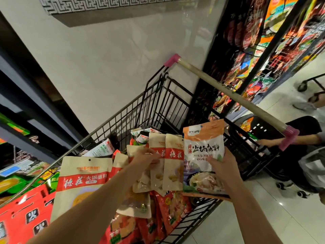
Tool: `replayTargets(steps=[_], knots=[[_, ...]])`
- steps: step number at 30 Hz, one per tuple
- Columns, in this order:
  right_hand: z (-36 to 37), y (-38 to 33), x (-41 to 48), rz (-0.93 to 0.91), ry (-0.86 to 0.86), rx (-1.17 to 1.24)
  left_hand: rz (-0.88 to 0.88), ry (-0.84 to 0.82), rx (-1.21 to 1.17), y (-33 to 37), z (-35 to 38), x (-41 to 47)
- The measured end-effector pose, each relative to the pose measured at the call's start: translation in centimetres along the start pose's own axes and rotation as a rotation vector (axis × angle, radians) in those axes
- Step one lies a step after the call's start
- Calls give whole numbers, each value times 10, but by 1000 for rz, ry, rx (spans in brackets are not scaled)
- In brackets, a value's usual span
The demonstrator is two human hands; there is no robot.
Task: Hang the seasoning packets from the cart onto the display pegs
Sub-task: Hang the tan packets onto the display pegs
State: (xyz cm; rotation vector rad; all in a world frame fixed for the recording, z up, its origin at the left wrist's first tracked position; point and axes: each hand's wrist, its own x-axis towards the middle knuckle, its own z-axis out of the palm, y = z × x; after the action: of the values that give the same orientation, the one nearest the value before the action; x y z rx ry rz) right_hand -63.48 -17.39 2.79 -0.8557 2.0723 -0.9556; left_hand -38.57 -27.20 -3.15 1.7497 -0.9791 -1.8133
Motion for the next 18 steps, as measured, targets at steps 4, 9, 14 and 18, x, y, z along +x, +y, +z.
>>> replayTargets(steps=[4,9,14,18], knots=[[3,0,-4,-31,37,-88,59,28,285,-3,40,-4],[-7,5,-1,-18,96,-86,49,24,349,-2,80,1],[-9,9,1,-11,86,-18,148,25,346,12,51,-15],[7,6,-1,-35,10,81,197,-9,-63,23,-16,-52]])
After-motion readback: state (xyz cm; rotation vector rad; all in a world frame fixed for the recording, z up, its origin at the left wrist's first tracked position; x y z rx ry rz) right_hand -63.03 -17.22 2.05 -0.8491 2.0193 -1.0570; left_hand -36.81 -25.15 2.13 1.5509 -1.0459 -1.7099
